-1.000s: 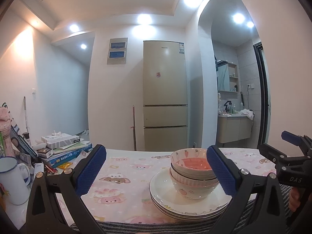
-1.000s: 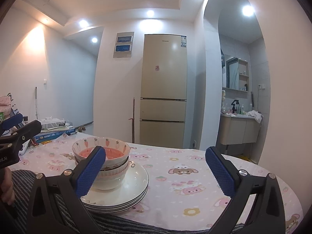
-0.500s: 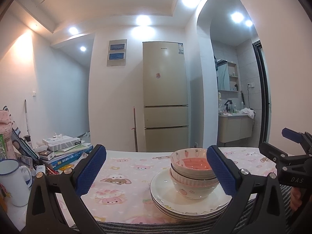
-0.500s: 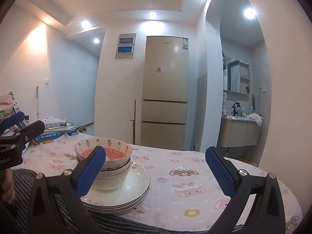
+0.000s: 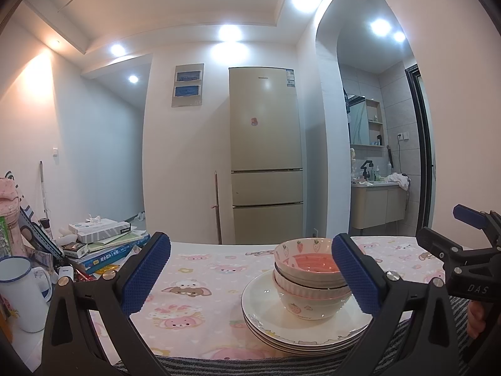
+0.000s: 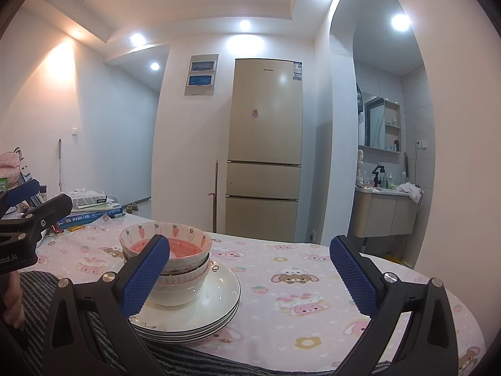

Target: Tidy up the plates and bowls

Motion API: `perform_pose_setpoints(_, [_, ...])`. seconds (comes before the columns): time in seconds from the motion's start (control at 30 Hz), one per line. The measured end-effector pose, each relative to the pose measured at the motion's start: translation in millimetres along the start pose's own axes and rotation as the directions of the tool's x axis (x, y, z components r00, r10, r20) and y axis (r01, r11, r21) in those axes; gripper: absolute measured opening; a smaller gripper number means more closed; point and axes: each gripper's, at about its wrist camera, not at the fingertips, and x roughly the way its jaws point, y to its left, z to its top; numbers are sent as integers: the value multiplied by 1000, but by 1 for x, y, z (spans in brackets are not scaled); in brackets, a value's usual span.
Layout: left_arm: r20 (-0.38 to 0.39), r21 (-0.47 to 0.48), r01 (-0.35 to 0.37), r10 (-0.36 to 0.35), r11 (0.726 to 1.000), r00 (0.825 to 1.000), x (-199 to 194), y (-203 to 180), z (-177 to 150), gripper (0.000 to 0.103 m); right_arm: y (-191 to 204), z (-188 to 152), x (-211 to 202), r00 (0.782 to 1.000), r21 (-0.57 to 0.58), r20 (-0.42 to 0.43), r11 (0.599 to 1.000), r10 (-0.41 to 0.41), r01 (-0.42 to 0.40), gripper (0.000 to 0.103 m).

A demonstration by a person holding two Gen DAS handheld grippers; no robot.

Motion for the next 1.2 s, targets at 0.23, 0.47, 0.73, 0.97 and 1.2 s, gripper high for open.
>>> perform_pose_setpoints(0.23, [1,5,0,0,1000,1000,1,-1,-1,103,1,0,0,1000,1,-3,1000,-1,1,103])
perform_pose_setpoints(0.47, [1,4,0,0,1000,1000,1,0,-1,103,1,0,0,1000,0,-3,1000,-2,2,103])
perform_pose_setpoints(0.73, [2,7,-1,1,1000,1000,1,0,-2,103,1,0,0,1000,0,-3,1000,-2,2,103])
perform_pose_setpoints(0.97, [-1,6,-2,2,1000,1000,2,0,-3,103,1,0,0,1000,1,-3,1000,-1,1,103])
perform_pose_setpoints(1.2, [-1,5,-2,2,1000,1000,2,0,-3,103,1,0,0,1000,0,-4,1000,-2,2,103])
